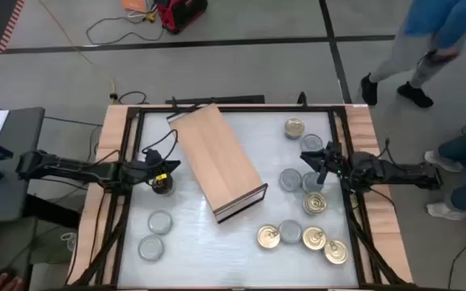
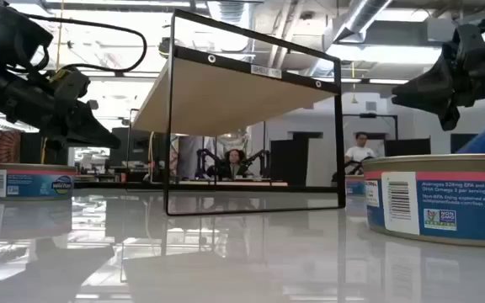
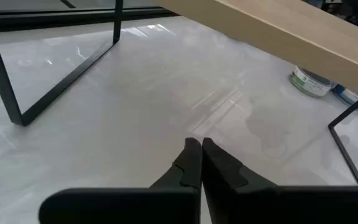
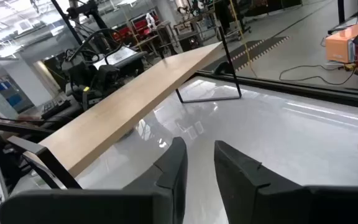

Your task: Stack canned seafood by type on shelf

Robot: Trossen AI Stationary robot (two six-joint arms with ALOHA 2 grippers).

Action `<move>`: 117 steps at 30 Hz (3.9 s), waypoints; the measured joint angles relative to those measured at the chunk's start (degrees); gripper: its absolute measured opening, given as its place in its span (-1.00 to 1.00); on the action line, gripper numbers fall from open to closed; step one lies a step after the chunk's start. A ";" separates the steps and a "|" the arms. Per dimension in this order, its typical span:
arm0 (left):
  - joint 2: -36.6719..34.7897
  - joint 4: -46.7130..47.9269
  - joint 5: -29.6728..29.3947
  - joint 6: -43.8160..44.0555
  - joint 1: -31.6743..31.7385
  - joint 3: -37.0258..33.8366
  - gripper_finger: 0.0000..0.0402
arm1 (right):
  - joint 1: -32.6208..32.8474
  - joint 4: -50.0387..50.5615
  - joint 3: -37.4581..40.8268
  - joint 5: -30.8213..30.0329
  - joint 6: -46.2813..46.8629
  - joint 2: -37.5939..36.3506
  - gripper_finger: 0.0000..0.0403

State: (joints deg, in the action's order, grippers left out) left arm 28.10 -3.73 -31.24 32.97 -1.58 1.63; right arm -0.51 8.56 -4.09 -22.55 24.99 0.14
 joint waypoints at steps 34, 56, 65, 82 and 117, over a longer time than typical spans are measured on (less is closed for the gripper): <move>0.01 0.00 0.00 0.00 0.00 0.01 -1.00 | 0.01 -0.01 0.00 0.00 0.00 0.00 -0.46; 0.00 -0.02 0.00 -0.02 0.00 0.00 -1.00 | 0.02 -0.02 0.00 -0.02 0.00 0.00 -0.46; 0.00 -0.02 0.00 0.00 0.02 0.02 -1.00 | 0.01 -0.01 0.00 -0.01 0.00 0.01 -0.46; 0.00 -0.63 1.01 3.80 0.02 0.02 -1.00 | 0.00 -1.09 0.11 -0.02 2.31 0.02 -0.46; -0.05 -16.30 4.21 -39.13 -14.78 4.39 -1.00 | 5.38 3.85 -14.74 -0.59 -1.58 12.40 -0.47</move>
State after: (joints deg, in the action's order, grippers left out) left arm 28.05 -20.03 -27.03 -6.17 -16.36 6.02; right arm 4.87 12.41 -18.83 -23.14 23.41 12.54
